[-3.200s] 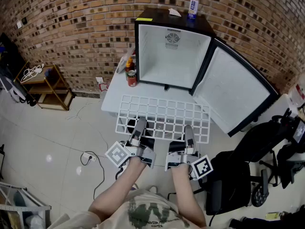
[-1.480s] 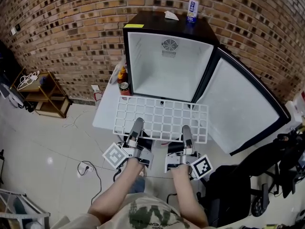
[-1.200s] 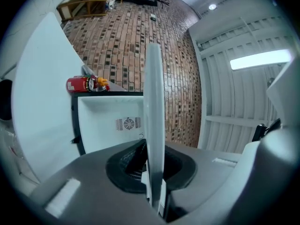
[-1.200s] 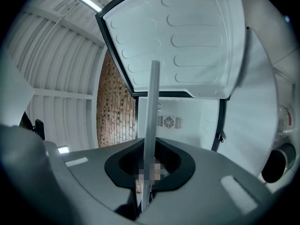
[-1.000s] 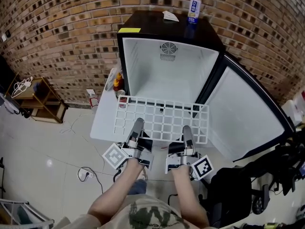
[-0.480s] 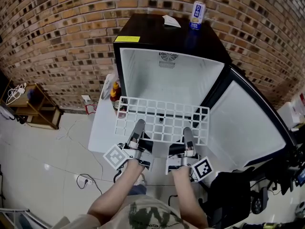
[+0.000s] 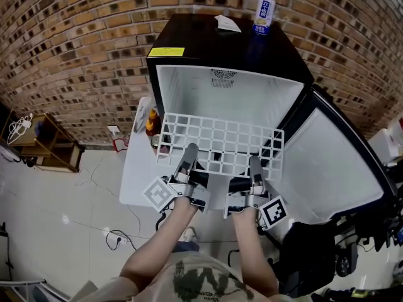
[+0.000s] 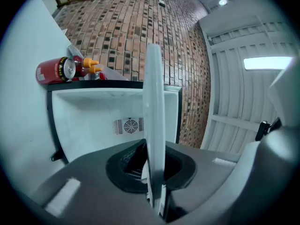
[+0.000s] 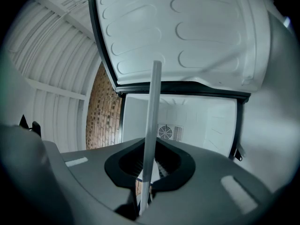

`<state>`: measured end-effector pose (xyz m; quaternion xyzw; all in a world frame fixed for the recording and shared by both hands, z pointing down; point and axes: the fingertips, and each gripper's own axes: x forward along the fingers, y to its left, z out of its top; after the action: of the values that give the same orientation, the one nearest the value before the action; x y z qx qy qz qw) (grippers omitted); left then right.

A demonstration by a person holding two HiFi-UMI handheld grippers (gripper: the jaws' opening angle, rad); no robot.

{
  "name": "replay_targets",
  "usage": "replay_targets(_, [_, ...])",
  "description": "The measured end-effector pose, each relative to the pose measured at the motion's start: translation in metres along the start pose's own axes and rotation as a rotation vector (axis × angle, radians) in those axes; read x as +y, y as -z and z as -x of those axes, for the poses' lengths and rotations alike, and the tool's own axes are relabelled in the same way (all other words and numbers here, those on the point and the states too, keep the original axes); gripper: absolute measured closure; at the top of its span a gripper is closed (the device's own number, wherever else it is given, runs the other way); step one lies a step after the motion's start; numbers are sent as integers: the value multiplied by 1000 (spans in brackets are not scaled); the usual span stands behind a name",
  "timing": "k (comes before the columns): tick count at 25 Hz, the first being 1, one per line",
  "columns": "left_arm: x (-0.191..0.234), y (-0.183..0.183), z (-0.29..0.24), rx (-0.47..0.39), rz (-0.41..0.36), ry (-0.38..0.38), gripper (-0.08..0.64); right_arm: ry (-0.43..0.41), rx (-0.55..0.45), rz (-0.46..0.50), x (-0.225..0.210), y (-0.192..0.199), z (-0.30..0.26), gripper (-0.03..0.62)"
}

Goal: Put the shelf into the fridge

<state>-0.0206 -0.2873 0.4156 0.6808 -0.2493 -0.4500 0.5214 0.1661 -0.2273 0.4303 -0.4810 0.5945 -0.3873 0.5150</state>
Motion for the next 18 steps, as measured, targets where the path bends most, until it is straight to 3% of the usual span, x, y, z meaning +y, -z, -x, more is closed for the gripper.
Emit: replay_targets(18, [9,-6,-28,77,40,-9,548,12,-49,35,2,-5,-22,565])
